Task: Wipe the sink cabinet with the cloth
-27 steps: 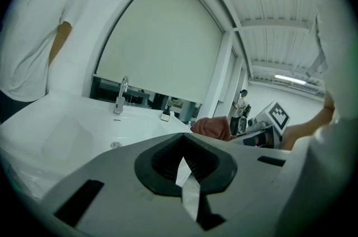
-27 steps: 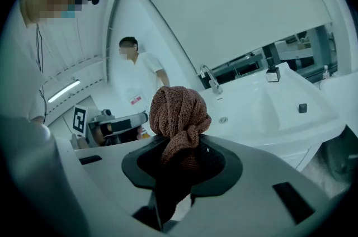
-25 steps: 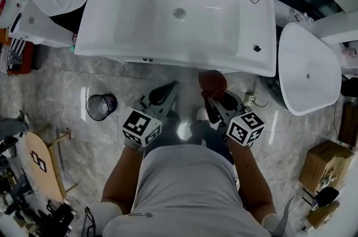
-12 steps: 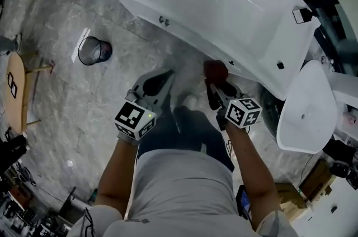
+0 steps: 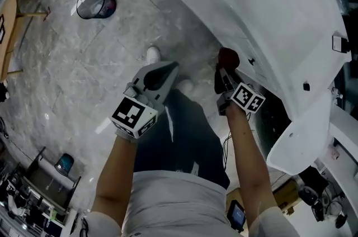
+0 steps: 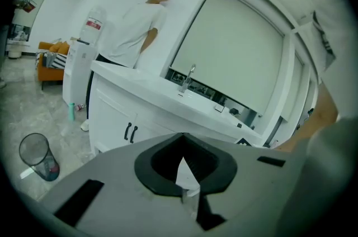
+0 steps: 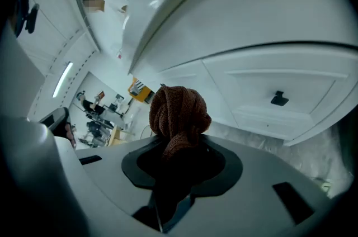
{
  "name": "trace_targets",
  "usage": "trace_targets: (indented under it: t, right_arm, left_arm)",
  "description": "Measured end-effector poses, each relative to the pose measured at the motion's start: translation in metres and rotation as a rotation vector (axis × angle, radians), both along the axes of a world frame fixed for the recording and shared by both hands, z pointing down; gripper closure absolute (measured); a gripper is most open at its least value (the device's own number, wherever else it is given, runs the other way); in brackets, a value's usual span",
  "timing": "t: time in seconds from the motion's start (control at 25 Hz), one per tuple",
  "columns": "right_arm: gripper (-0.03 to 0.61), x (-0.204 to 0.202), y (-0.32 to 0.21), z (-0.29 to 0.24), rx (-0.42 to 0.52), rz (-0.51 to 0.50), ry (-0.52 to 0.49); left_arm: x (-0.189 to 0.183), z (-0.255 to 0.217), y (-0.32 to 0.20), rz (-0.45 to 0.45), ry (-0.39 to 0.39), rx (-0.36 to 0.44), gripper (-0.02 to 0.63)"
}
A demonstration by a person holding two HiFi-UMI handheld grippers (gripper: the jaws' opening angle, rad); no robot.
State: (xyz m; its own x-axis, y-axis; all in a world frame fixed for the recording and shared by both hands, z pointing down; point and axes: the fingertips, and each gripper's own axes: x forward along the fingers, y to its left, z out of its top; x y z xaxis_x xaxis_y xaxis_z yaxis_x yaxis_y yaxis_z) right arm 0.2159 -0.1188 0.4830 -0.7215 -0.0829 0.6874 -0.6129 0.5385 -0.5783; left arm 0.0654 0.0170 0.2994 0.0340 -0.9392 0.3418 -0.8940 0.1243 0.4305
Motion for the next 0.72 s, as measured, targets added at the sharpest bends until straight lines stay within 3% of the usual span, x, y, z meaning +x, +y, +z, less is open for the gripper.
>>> trace_targets:
  t: [0.48,0.64,0.72]
  right_arm:
    - [0.462,-0.015,-0.04,0.149,-0.064,0.089,0.102]
    - [0.462,-0.015,-0.058,0.176,-0.063,0.144,0.142]
    - [0.462,-0.018,-0.07,0.182,-0.049,0.157,0.152]
  left_arm:
    - [-0.021,0.104,0.029,-0.078,0.035,-0.04,0.603]
    - [-0.021,0.127,0.034,-0.093,0.046,0.002,0.603]
    - [-0.02,0.143,0.037,-0.096,0.077,-0.043,0.603]
